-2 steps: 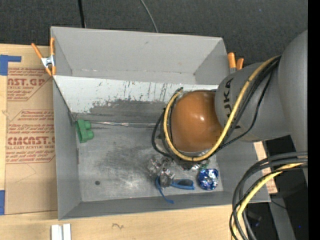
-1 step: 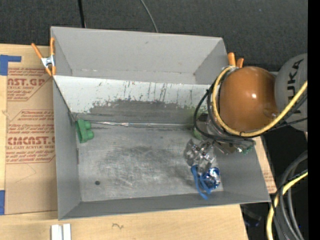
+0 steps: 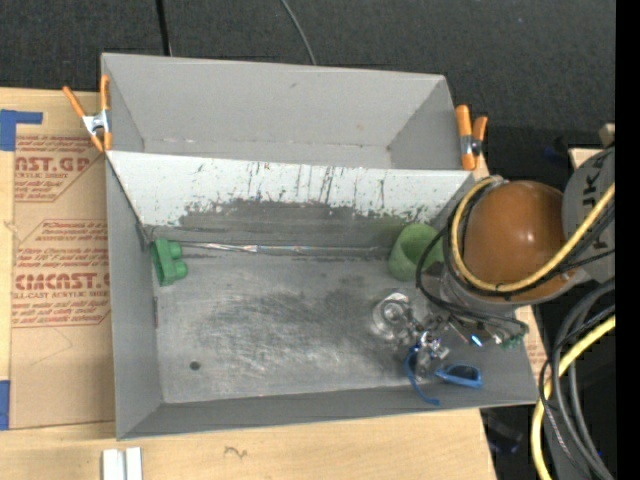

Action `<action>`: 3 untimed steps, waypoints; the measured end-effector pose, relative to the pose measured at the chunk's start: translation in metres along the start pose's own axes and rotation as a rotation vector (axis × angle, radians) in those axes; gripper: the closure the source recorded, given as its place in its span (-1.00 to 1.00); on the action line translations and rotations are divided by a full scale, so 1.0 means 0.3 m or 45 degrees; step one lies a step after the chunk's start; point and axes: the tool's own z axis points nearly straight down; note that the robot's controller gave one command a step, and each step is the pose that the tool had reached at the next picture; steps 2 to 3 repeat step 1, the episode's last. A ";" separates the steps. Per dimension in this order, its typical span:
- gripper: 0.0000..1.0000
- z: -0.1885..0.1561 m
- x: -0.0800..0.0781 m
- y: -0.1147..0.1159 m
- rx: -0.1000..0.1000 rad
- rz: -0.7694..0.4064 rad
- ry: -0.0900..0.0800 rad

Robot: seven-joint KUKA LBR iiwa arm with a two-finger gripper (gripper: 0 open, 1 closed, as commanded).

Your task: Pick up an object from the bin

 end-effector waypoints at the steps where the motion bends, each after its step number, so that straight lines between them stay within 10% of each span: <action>1: 1.00 -0.580 -0.028 -0.016 0.012 -0.327 -0.011; 3: 1.00 -0.580 -0.028 -0.016 0.012 -0.327 -0.011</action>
Offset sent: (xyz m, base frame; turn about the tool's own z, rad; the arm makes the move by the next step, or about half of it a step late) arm 0.0084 -0.0004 0.1709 -0.2579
